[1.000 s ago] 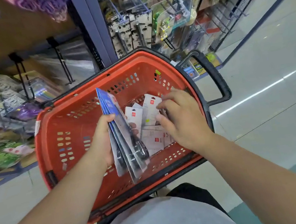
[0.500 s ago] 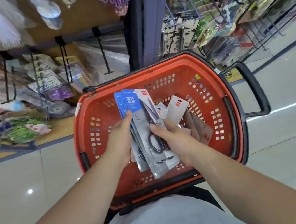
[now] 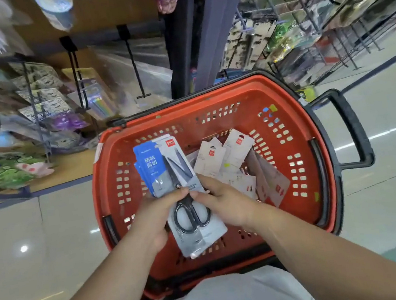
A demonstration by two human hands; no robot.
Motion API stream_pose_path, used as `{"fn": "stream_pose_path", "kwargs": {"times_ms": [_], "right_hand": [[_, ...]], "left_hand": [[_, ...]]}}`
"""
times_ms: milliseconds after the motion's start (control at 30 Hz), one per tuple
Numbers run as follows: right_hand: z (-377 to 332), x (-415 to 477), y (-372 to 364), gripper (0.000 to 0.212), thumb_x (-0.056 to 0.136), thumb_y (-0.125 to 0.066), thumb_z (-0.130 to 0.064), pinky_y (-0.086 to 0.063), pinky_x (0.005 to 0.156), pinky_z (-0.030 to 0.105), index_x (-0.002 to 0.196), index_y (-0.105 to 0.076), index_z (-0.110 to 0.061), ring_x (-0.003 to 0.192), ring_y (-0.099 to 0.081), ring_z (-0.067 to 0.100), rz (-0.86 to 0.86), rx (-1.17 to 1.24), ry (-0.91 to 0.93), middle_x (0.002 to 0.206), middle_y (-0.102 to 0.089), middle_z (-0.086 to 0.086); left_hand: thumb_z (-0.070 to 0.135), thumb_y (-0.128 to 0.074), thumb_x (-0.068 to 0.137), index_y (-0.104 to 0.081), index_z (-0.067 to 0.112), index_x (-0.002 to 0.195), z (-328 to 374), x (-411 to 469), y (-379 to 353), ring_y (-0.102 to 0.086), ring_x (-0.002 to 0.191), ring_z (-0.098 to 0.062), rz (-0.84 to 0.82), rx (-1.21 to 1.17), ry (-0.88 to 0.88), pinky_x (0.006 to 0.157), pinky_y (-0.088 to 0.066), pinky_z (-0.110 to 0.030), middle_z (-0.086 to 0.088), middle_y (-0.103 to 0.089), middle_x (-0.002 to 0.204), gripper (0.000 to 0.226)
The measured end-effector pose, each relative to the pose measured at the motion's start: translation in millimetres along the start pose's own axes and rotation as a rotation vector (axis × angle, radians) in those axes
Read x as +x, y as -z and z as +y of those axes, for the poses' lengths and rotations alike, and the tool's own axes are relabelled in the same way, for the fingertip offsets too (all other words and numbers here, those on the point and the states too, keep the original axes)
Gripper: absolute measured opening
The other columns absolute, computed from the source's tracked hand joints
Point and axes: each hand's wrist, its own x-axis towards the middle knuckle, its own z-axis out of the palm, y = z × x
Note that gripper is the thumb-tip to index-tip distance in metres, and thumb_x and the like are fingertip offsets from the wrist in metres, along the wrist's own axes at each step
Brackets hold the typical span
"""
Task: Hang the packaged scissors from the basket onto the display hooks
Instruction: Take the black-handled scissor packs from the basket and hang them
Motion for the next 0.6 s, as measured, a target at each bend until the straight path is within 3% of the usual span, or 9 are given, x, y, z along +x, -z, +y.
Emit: {"fn": "stream_pose_path", "kwargs": {"times_ms": [67,100,200,233,400,500,600], "right_hand": [[8,13,17,0.033,0.108,-0.055,-0.032,-0.052,0.088,0.012,0.141,-0.056,-0.035,0.111,-0.063,-0.007,-0.008,0.040,-0.085,0.130,-0.066,-0.015],[13,23,29,0.035,0.106,-0.056,-0.036,-0.054,0.082,0.015,0.141,-0.056,-0.032,0.108,-0.064,-0.002,0.047,0.072,-0.145,0.128,-0.066,-0.010],[42,65,67,0.058,0.098,-0.065,-0.049,-0.053,0.104,0.045,0.148,-0.051,-0.023,0.120,-0.062,0.025,0.333,0.037,-0.330,0.137,-0.064,0.006],[50,79,76,0.065,0.095,-0.066,-0.051,-0.052,0.105,0.049,0.150,-0.049,-0.021,0.121,-0.062,0.029,0.401,0.023,-0.388,0.136,-0.064,0.008],[86,141,87,0.086,0.073,-0.066,-0.064,-0.055,0.099,0.048,0.141,-0.055,-0.012,0.107,-0.066,0.031,0.438,-0.023,-0.493,0.118,-0.067,0.010],[87,158,71,0.049,0.099,-0.065,-0.034,-0.053,0.078,0.031,0.136,-0.057,-0.004,0.086,-0.061,0.021,0.412,-0.025,-0.490,0.099,-0.062,0.004],[87,166,63,0.031,0.105,-0.058,-0.024,-0.045,0.078,0.031,0.130,-0.063,-0.005,0.109,-0.065,0.030,0.461,-0.207,-0.475,0.121,-0.070,0.014]], "left_hand": [[-0.011,-0.075,0.081,-0.077,0.010,0.111,-6,9,1,-0.076,0.102,-0.039,0.054,-0.004,-0.027,0.096,-0.059,-0.051,-0.017,-0.079,0.110,0.036],[-0.013,-0.076,0.078,-0.076,0.010,0.110,-9,14,3,-0.076,0.103,-0.039,0.086,-0.002,-0.042,0.096,-0.059,-0.051,-0.017,-0.080,0.110,0.040],[-0.017,-0.077,0.074,-0.076,0.011,0.108,-16,22,10,-0.078,0.098,-0.033,0.189,0.023,-0.078,0.088,-0.061,-0.043,-0.011,-0.081,0.105,0.044],[-0.016,-0.077,0.074,-0.076,0.009,0.110,-17,24,14,-0.078,0.097,-0.032,0.203,0.031,-0.085,0.088,-0.061,-0.042,-0.012,-0.081,0.106,0.043],[-0.015,-0.079,0.075,-0.076,0.010,0.111,-25,33,28,-0.078,0.099,-0.033,0.327,0.040,-0.094,0.096,-0.059,-0.049,-0.011,-0.081,0.106,0.044],[-0.017,-0.076,0.077,-0.074,0.011,0.116,-25,31,31,-0.078,0.102,-0.034,0.330,0.047,-0.100,0.099,-0.057,-0.053,-0.012,-0.080,0.109,0.048],[-0.016,-0.076,0.077,-0.079,0.019,0.107,-25,29,34,-0.077,0.104,-0.036,0.325,0.039,-0.104,0.099,-0.056,-0.054,-0.013,-0.080,0.111,0.046]]}}
